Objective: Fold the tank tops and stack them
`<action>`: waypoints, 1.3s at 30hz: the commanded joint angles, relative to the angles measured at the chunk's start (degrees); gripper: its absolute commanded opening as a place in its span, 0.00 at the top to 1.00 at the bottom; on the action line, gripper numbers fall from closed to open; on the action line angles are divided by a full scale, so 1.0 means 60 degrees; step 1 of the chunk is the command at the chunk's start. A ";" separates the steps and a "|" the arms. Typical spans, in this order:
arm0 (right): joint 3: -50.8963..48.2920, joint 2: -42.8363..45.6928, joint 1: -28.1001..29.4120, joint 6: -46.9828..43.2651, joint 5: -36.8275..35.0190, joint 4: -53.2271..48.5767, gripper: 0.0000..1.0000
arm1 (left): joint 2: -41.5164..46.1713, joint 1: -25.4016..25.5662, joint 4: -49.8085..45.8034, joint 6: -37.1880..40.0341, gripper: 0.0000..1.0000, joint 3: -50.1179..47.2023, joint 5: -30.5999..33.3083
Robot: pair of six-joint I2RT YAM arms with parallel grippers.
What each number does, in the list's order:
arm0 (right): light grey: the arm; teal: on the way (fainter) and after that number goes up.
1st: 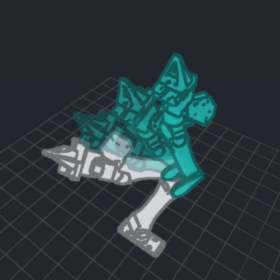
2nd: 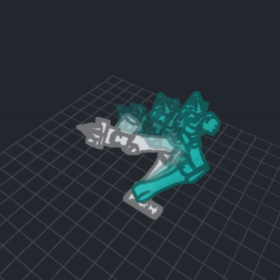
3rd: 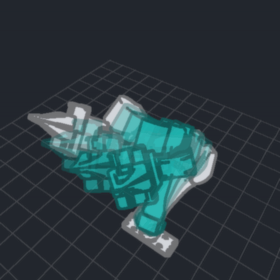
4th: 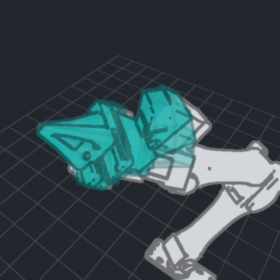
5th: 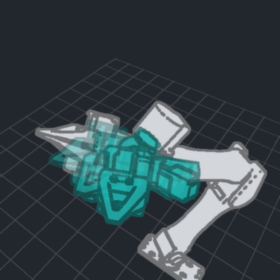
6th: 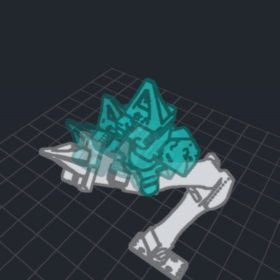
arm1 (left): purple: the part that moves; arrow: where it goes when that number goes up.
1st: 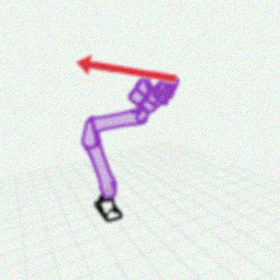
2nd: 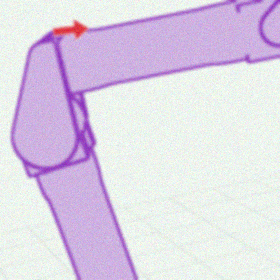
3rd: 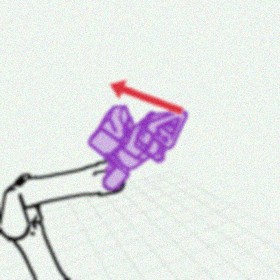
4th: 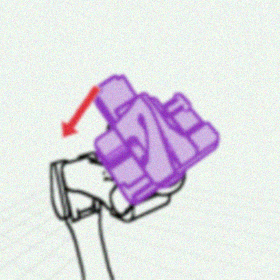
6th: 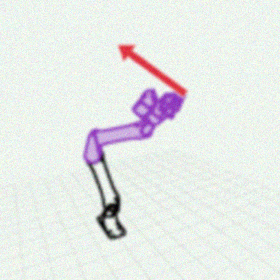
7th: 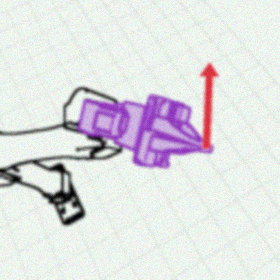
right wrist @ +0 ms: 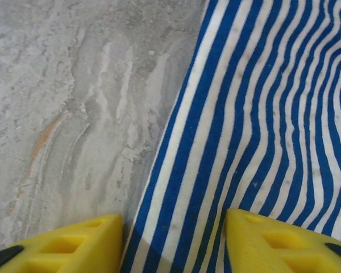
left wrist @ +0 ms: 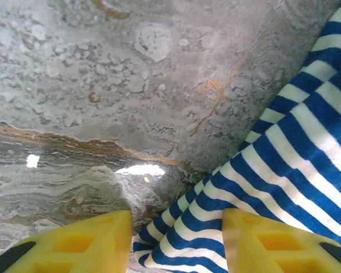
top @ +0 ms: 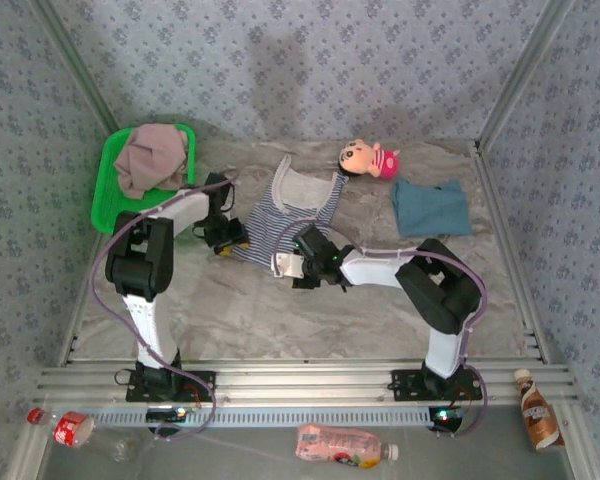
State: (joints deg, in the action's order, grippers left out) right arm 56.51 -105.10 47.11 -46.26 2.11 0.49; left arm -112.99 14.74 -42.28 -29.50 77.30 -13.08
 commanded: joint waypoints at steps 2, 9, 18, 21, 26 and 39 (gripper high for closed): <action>0.0081 -0.0644 -0.0096 -0.0358 -0.1472 0.0361 0.58 | -0.0457 0.0111 0.0276 -0.0075 0.59 -0.0298 -0.0233; -0.0040 -0.0468 0.0130 -0.0060 -0.1691 0.0414 0.78 | -0.0451 0.0385 0.0083 -0.0251 0.80 -0.0271 -0.0207; -0.0332 0.0454 0.0740 0.0903 -0.0803 -0.0373 0.90 | 0.0598 0.0330 -0.1719 0.0306 1.00 0.0070 0.0183; -0.0393 0.1004 0.0877 0.1444 -0.0293 -0.0880 0.90 | 0.1161 0.0205 -0.2430 0.0417 1.00 -0.0092 0.0264; -0.0344 0.1957 0.1065 0.2481 0.1410 -0.1957 0.90 | 0.2450 -0.0080 -0.3522 0.0542 1.00 -0.0556 0.0293; 0.0553 0.3311 0.1828 0.4412 0.5610 -0.3855 0.90 | 0.5359 -0.0366 -0.6472 0.0454 1.00 -0.0819 0.0552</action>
State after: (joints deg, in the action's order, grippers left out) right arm 57.01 -87.90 57.84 -24.51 27.16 -17.30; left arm -84.14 13.43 -74.83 -26.59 71.77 -11.86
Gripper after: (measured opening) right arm 0.103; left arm 0.046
